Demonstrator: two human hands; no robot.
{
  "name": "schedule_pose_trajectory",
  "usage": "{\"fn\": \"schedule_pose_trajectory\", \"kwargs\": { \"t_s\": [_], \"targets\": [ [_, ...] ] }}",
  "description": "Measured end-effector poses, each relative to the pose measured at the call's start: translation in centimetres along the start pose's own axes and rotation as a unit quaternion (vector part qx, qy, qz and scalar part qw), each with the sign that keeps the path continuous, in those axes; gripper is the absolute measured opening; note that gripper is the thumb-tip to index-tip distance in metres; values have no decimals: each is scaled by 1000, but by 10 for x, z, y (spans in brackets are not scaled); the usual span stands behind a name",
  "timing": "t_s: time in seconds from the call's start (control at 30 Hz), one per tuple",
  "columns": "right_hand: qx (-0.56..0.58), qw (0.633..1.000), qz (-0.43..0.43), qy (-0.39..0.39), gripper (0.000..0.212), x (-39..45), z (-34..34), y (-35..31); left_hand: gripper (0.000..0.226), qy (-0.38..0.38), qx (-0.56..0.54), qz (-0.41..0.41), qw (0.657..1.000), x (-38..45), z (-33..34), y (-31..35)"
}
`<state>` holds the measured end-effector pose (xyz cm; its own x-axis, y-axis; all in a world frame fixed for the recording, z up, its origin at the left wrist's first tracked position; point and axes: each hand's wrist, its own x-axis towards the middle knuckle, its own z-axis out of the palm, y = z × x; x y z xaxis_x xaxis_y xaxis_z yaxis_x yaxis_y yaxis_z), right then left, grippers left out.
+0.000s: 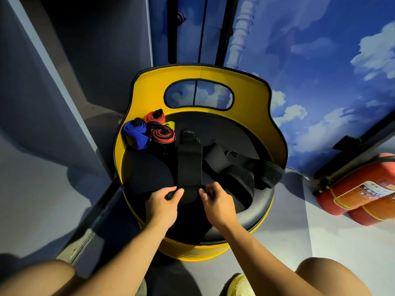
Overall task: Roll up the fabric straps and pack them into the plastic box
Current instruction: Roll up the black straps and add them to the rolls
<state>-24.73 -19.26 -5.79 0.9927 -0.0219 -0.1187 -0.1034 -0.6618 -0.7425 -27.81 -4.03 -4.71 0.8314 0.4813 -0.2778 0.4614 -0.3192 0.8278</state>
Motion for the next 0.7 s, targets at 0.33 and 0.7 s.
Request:
{"fn": "schedule_pose_trajectory", "kwargs": {
  "t_s": [0.33, 0.7],
  "targets": [
    [51, 993, -24, 100, 28, 16, 10, -1, 20, 18, -58, -5, 998, 27, 9, 4],
    [7, 997, -56, -55, 35, -2, -4, 5, 42, -99, -19, 18, 995, 10, -1, -10]
  ]
}}
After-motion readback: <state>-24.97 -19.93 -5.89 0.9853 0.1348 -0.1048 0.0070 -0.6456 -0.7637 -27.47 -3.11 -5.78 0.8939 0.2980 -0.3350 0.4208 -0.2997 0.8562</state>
